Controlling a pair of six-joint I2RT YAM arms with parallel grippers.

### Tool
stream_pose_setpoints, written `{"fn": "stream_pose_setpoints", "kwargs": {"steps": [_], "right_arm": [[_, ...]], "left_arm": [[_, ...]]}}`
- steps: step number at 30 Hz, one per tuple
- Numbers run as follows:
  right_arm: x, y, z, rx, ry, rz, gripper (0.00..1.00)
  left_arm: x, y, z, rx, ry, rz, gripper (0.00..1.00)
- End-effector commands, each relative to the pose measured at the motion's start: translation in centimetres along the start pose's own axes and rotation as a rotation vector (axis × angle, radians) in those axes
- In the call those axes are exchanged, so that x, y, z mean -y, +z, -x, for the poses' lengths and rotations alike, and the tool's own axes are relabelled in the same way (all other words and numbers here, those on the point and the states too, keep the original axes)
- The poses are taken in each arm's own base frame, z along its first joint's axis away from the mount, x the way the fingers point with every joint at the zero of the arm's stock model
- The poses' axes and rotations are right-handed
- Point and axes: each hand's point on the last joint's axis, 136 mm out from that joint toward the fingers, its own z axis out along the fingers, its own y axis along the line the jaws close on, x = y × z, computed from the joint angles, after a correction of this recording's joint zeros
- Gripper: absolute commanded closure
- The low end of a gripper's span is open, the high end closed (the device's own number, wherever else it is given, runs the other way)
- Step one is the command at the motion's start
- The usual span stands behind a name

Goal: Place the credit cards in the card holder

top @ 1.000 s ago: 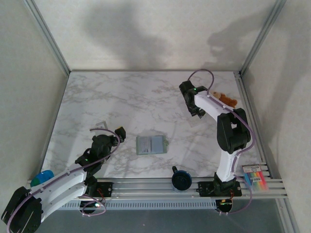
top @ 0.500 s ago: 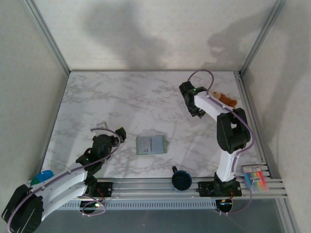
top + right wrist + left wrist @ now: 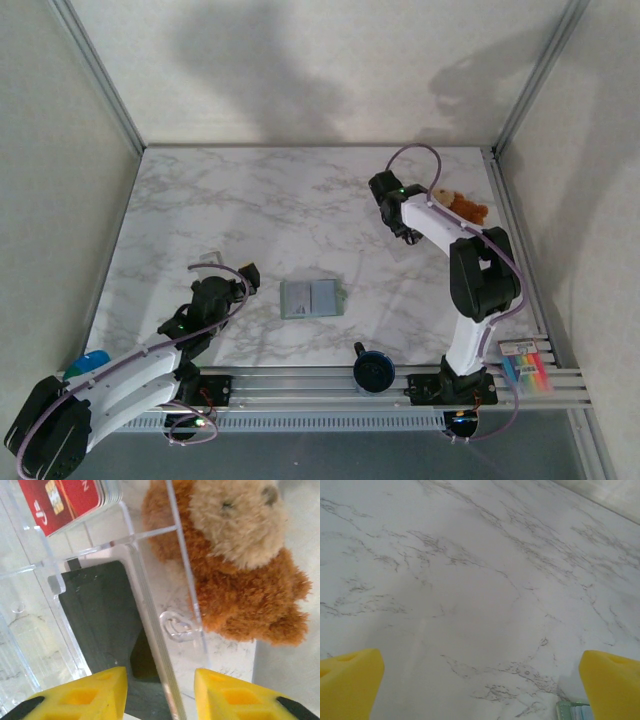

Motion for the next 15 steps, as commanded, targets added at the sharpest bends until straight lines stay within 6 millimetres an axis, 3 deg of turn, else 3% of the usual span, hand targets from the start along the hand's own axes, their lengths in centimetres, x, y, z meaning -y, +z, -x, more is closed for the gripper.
{"fn": "stream_pose_setpoints", "kwargs": {"steps": [1,5,10,15], "right_arm": [[0.6,-0.4,0.4,0.024,0.011,-0.031,0.63],[0.6,0.0,0.1,0.005,-0.011,-0.051,0.64],[-0.5,0.5,-0.4,-0.025,-0.039,-0.014,0.51],[-1.1,1.3,-0.6,-0.048,-0.062,-0.019,0.5]], "left_arm": [[0.7,0.0,1.6,0.038,-0.012,-0.005,0.0],[0.6,0.0,1.6,0.039,-0.014,-0.006,0.0],[0.6,0.0,1.6,0.038,-0.015,-0.004,0.0],[0.6,0.0,1.5,0.036,-0.013,-0.005,0.0]]}}
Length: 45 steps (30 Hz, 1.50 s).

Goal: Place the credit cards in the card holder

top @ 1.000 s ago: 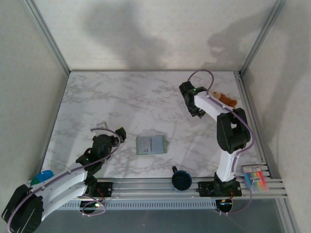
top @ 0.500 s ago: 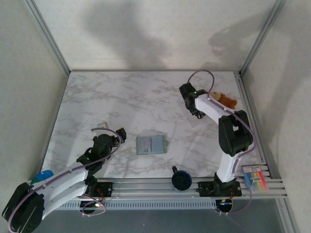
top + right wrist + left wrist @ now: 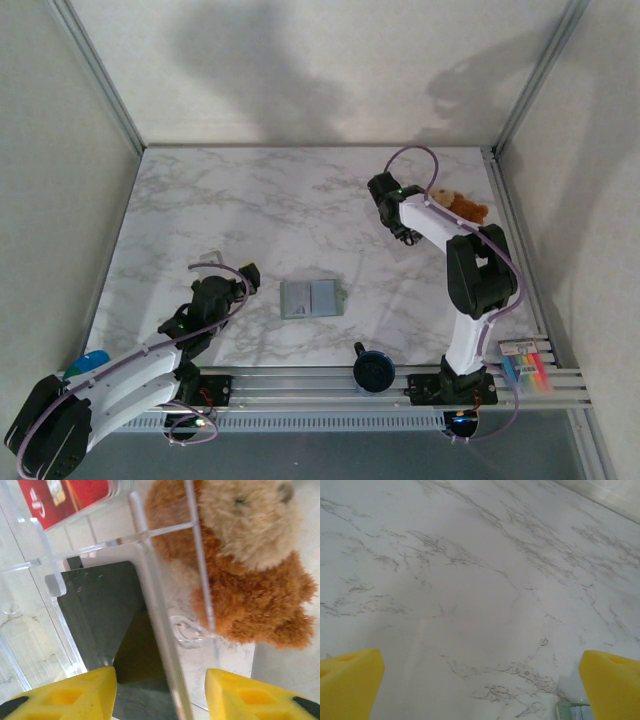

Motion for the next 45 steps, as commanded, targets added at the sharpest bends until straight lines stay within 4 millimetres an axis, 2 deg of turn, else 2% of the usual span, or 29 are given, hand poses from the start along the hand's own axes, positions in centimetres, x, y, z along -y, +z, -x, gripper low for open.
{"fn": "stream_pose_setpoints", "kwargs": {"steps": [1,8,15,25,36,45], "right_arm": [[-0.4,0.2,-0.1,-0.013,-0.02,-0.009,0.51],[1.5,-1.0,0.9,0.055,0.04,-0.057,0.59],[2.7,-1.8,1.1,0.08,0.063,-0.095,0.59],[2.7,-1.8,0.9,0.072,0.048,-0.112,0.6],[2.1,-3.2,1.0,0.1,0.061,-0.043,0.82],[1.0,-4.0,0.8,0.091,0.079,0.062,0.92]], "left_arm": [[0.6,0.0,1.6,0.039,-0.015,-0.005,0.0],[0.6,0.1,1.5,0.036,-0.013,-0.001,0.0],[0.6,0.0,1.6,0.038,-0.015,0.0,0.0],[0.5,0.0,1.6,0.039,-0.018,0.002,0.0],[0.5,0.0,1.6,0.039,-0.018,0.002,0.0],[0.6,0.0,1.6,0.036,-0.016,0.001,0.0]]}}
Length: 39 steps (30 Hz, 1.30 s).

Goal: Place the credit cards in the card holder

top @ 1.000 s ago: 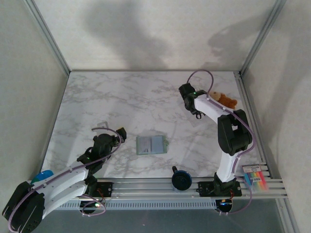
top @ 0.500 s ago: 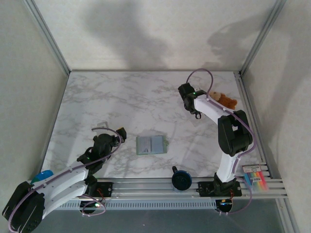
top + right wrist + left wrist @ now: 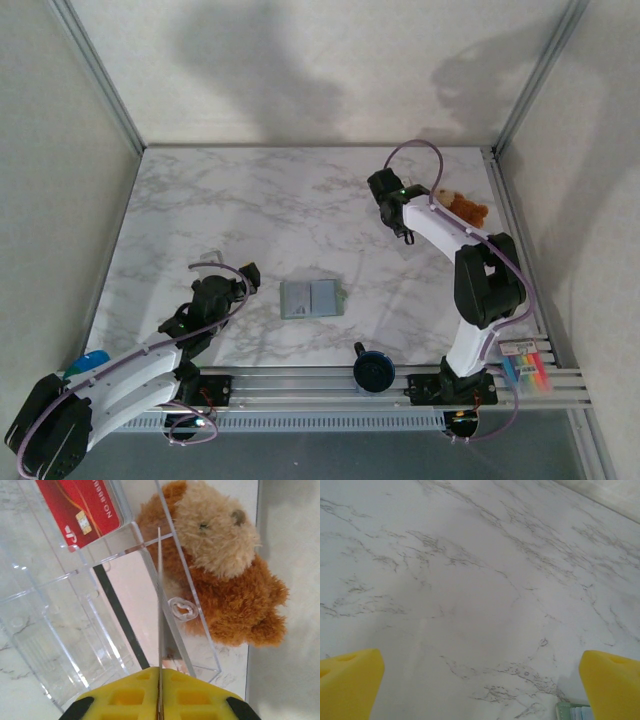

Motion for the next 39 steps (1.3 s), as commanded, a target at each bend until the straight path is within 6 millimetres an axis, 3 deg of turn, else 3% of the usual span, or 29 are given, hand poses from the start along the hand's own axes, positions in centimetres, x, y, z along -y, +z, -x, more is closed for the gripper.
{"fn": "stream_pose_setpoints", "kwargs": {"steps": [1,7,12,14,18,21,26,29,34,39], "right_arm": [[-0.4,-1.2,-0.3,-0.002,0.026,0.064,0.93],[-2.2,-2.8,-0.1,0.018,0.111,0.229,1.0],[-3.0,-5.5,0.0,0.058,0.204,0.383,1.0],[-3.2,-7.3,0.1,0.09,0.242,0.469,1.0],[-4.2,-11.8,0.2,0.161,0.313,0.701,1.0],[-6.4,-15.5,-0.1,0.207,0.346,0.96,1.0],[-8.5,-21.7,-1.2,0.254,0.329,1.339,1.0],[-8.9,-24.9,-2.2,0.283,0.308,1.528,1.0],[-8.4,-29.4,-3.9,0.312,0.306,1.802,1.0],[-8.1,-31.1,-4.7,0.31,0.324,1.93,1.0]], "left_arm": [[0.4,0.0,1.4,0.036,-0.015,0.0,0.0],[2.1,-0.7,1.9,0.025,-0.008,-0.088,0.0],[6.9,-2.4,2.8,-0.096,-0.033,-0.285,0.0],[9.9,-3.3,2.6,-0.202,-0.038,-0.405,0.0],[13.6,-4.6,1.6,-0.397,-0.129,-0.541,0.03],[16.5,-6.1,1.4,-0.493,-0.219,-0.706,0.07],[19.5,-8.0,2.9,-0.544,-0.314,-0.882,0.15],[21.8,-11.2,4.7,-0.544,-0.342,-1.115,0.17],[23.0,-14.7,6.4,-0.535,-0.32,-1.279,0.21],[23.5,-16.0,7.1,-0.549,-0.256,-1.298,0.13]]}}
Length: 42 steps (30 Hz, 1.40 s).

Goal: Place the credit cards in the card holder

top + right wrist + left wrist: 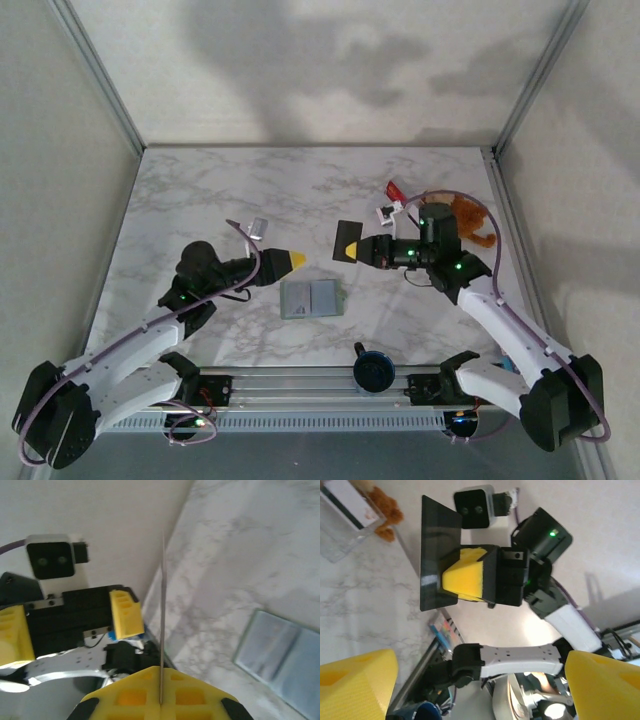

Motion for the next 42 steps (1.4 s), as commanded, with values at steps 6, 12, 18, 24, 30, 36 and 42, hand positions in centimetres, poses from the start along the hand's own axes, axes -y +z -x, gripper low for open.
{"fn": "stream_pose_setpoints", "kwargs": {"steps": [6,12,18,24,30,36,42], "right_arm": [[-6.4,1.0,-2.1,-0.1,-0.071,0.256,1.0],[-7.4,2.0,-4.5,-0.191,-0.113,0.273,1.0],[-6.4,2.8,-5.7,-0.228,-0.098,0.261,1.0],[-6.5,3.7,-6.1,-0.25,-0.104,0.275,1.0],[-5.7,4.4,-6.2,-0.27,-0.088,0.262,1.0],[-5.4,4.4,-6.5,-0.274,-0.104,0.242,0.89],[-1.3,3.9,-6.9,-0.267,-0.132,-0.024,0.41]], "left_arm": [[2.1,0.3,-0.2,-0.048,0.026,-0.075,0.22],[2.1,0.3,-0.4,-0.048,0.021,-0.088,0.29],[1.9,0.1,-1.3,-0.064,0.04,-0.085,0.44],[0.8,0.5,-2.2,-0.095,0.025,-0.066,0.49],[0.2,0.6,-2.9,-0.116,0.026,-0.05,0.87],[-0.9,0.6,-3.2,-0.126,0.028,-0.009,1.0],[-7.9,-0.3,-3.4,-0.149,0.039,0.368,1.0]]}}
